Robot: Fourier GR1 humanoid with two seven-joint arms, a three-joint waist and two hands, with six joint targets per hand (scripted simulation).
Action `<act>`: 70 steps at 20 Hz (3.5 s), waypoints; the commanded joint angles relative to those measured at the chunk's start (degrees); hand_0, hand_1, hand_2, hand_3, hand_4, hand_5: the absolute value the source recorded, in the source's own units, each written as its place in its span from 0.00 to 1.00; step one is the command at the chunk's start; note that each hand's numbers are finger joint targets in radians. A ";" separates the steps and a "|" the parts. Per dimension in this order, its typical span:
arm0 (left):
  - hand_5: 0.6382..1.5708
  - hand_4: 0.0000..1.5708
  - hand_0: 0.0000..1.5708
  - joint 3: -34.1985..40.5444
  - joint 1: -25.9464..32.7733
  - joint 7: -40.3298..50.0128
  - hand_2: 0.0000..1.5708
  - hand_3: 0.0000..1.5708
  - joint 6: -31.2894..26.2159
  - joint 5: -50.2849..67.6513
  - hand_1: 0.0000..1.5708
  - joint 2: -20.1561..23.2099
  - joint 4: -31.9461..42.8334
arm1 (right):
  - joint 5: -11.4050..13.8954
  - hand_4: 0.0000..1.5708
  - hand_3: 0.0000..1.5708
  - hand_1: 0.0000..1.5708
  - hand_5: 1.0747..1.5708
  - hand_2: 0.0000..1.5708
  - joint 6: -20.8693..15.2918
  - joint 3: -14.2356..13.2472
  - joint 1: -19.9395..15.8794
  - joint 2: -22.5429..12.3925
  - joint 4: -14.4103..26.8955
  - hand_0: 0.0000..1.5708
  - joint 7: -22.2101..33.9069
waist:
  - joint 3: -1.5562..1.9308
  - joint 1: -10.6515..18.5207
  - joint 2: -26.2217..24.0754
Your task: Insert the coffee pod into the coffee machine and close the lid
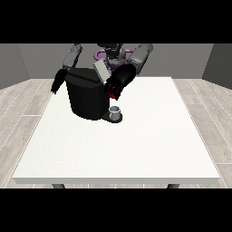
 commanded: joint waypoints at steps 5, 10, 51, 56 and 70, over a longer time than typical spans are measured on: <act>1.00 0.00 0.00 1.42 -0.56 -1.52 0.33 0.29 2.69 -1.13 0.00 3.48 1.71 | 1.22 0.07 0.00 0.00 1.00 0.00 -1.17 1.01 1.31 0.79 -1.58 0.00 0.53 | -0.09 -0.80 0.77; 1.00 0.00 0.00 -0.27 2.17 2.71 0.19 0.13 1.71 -1.74 0.00 -2.47 1.37 | -1.12 0.10 0.00 0.00 1.00 0.00 0.72 -1.44 1.01 -0.61 1.65 0.00 1.01 | -0.07 1.69 -4.01; 1.00 0.25 0.00 12.59 48.47 5.17 0.00 0.00 -8.00 36.92 0.00 -31.10 -15.59 | -9.65 0.00 0.00 0.00 1.00 0.00 11.65 -7.02 9.16 -7.04 0.74 0.00 2.69 | -0.07 29.79 -37.13; 1.00 0.24 0.00 8.66 51.77 4.49 0.00 0.00 -3.49 38.22 0.00 -31.55 -21.76 | -12.35 0.00 0.00 0.00 1.00 0.00 13.61 -7.28 4.54 -6.60 2.04 0.00 5.13 | -0.08 28.70 -32.99; 1.00 0.22 0.00 5.72 57.42 8.00 0.00 0.00 -5.86 45.54 0.00 -27.61 -36.65 | -14.01 0.00 0.00 0.00 1.00 0.00 11.28 -7.83 -3.79 -4.96 11.07 0.00 5.26 | -0.09 29.31 -24.56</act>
